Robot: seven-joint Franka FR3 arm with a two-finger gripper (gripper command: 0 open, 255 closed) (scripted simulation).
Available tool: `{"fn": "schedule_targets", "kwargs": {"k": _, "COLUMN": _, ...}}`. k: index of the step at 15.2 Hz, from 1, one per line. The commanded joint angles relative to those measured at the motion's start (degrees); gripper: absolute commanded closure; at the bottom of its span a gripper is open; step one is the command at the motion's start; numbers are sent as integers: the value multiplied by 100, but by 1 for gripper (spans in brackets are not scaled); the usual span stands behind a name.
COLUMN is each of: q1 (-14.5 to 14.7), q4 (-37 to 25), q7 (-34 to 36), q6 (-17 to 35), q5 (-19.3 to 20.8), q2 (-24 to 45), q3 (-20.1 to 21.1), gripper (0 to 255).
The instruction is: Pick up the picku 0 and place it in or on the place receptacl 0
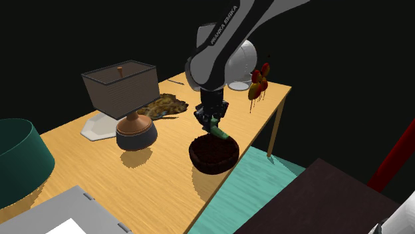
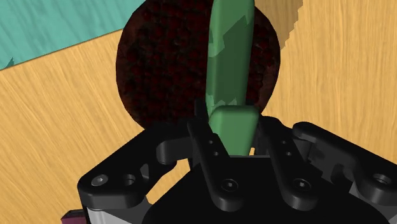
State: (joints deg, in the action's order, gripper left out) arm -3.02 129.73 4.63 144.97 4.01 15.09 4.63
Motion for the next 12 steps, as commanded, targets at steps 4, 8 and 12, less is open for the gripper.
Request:
{"fn": "schedule_targets", "kwargs": {"k": 4, "q1": -118, "q4": -60, "q7": -182, "q6": 255, "q5": 24, "q2": 310, "q3": -77, "gripper": 255}}
{"fn": "schedule_targets", "kwargs": {"k": 8, "q1": -100, "q4": -75, "q7": -144, "q6": 515, "q5": 72, "q2": 585, "q3": -104, "gripper": 255}}
{"fn": "schedule_targets", "kwargs": {"k": 12, "q1": -76, "q4": -110, "q7": -106, "q6": 765, "q5": 119, "q2": 871, "q3": -137, "gripper": 255}}
